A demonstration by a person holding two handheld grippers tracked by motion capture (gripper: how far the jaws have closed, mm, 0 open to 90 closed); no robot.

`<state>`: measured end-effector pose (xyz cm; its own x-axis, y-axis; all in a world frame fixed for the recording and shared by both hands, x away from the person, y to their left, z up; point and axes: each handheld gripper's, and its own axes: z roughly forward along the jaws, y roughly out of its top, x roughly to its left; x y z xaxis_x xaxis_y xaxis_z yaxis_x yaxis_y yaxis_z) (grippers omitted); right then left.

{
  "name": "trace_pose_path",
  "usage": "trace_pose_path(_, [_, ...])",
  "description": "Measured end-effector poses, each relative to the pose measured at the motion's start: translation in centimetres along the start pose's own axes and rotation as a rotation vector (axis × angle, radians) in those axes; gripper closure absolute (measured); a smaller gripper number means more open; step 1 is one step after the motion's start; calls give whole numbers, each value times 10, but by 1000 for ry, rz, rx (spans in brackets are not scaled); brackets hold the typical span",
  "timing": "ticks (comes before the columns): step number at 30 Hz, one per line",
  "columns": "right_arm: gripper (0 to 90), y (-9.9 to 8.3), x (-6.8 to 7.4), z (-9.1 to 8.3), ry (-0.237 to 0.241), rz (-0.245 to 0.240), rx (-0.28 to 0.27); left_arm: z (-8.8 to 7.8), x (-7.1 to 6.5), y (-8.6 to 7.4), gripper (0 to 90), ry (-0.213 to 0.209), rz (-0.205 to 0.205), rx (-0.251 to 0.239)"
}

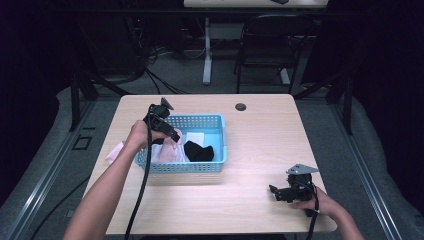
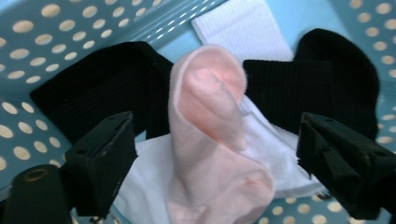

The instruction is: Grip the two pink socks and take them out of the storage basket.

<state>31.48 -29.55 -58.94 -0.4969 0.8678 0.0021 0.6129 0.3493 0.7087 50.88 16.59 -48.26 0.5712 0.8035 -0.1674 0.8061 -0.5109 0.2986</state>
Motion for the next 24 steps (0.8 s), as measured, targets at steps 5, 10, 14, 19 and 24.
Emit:
trace_pose_path(5, [0, 0, 0, 0, 0, 1, -1, 12, 0, 2, 212, 10, -18, 30])
trace_pose_path(10, [0, 0, 0, 0, 0, 1, -1, 20, -2, 1, 395, 40, -4, 57])
trace_pose_path(14, [0, 0, 0, 0, 1, 1, 0, 24, -5, -2, 661, 75, 35, 60])
trace_pose_path(19, [0, 0, 0, 0, 1, 1, -2, 19, -8, -5, 812, 64, 43, 39])
trace_pose_path(24, [0, 0, 0, 0, 2, 2, 0, 4, -10, -8, 829, 51, 61, 4])
